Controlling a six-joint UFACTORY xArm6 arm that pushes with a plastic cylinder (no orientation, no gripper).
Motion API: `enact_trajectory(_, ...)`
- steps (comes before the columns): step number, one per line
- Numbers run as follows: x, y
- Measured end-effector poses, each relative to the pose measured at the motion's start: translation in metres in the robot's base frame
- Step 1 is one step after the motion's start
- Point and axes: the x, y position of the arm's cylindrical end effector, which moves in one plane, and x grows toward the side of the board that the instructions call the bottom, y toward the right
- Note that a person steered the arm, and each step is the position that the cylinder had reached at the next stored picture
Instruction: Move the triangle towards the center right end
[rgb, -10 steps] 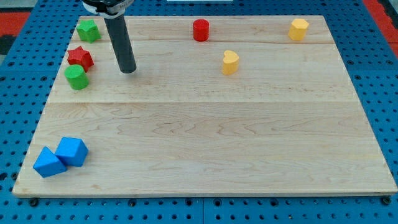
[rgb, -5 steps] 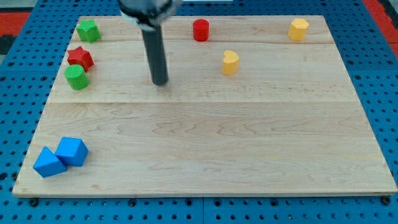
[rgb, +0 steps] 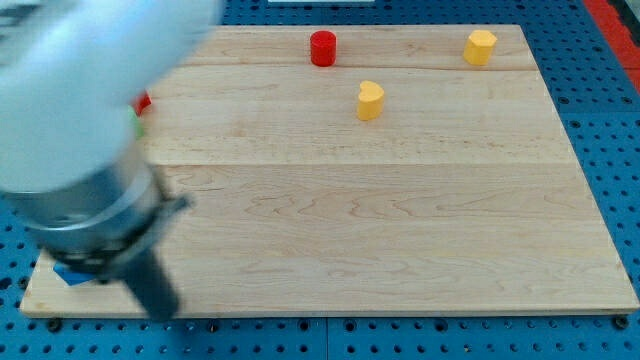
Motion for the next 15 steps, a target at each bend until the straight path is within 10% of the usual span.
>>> enact_trajectory(3, -0.029, -0.113)
enact_trajectory(6, -0.049, 0.099)
enact_trajectory(11, -0.09, 0.09)
enact_trajectory(13, -0.141, 0.233)
enact_trajectory(15, -0.101, 0.198)
